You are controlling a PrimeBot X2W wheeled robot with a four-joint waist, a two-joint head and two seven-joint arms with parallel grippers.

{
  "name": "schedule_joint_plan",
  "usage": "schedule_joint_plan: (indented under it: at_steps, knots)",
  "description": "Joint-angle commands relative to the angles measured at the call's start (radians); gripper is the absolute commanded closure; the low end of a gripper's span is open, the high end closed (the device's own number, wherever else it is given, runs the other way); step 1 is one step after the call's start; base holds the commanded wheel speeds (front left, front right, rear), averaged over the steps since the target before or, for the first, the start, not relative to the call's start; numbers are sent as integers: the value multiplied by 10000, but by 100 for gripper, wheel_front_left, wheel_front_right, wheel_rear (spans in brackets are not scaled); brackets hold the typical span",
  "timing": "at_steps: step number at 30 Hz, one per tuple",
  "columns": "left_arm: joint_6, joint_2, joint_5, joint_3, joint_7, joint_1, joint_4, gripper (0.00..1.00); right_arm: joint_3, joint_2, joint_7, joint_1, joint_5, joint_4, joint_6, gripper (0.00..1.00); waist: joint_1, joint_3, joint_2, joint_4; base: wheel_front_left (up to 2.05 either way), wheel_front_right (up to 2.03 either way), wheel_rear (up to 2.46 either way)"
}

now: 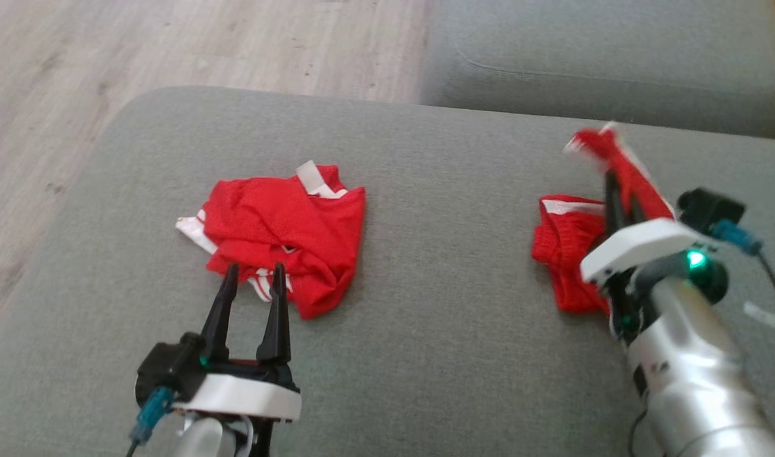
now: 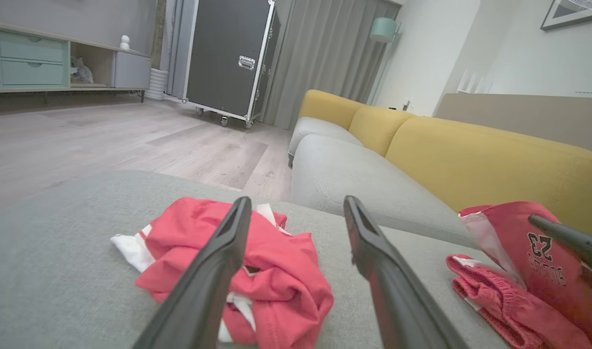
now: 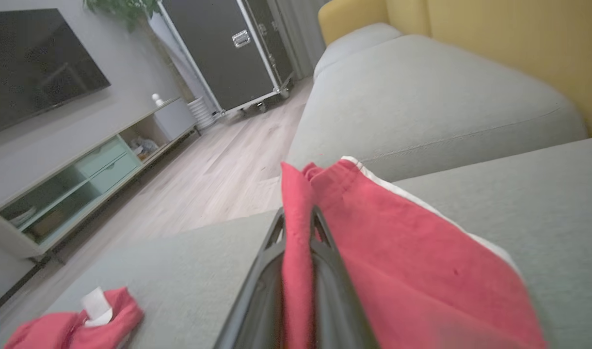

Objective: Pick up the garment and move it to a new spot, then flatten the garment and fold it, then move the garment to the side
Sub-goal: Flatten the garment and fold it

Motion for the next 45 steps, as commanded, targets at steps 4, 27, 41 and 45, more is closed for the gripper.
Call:
schedule_joint_plan:
  at_steps: [4,27,41,45]
  knots:
    - [16,41,2,413,-93,-77,-334,0,1076,145,149,165,523,-453,-9,100,1,-63,-1,243,0,0,0]
    - [29,41,-3,715,-93,59,-399,0,4113,-519,83,768,1836,-460,-9,0,1,-316,-1,-602,0,0,0]
    - [41,41,-15,669,-93,-67,-652,0,174,-820,-351,2473,-1947,-4689,-9,0,1,-225,-1,-1954,0,0,0]
    - [74,41,4,698,-93,112,-650,0,-662,-126,-352,4039,-3274,-6320,-9,0,1,-140,-1,-2254,0,0,0]
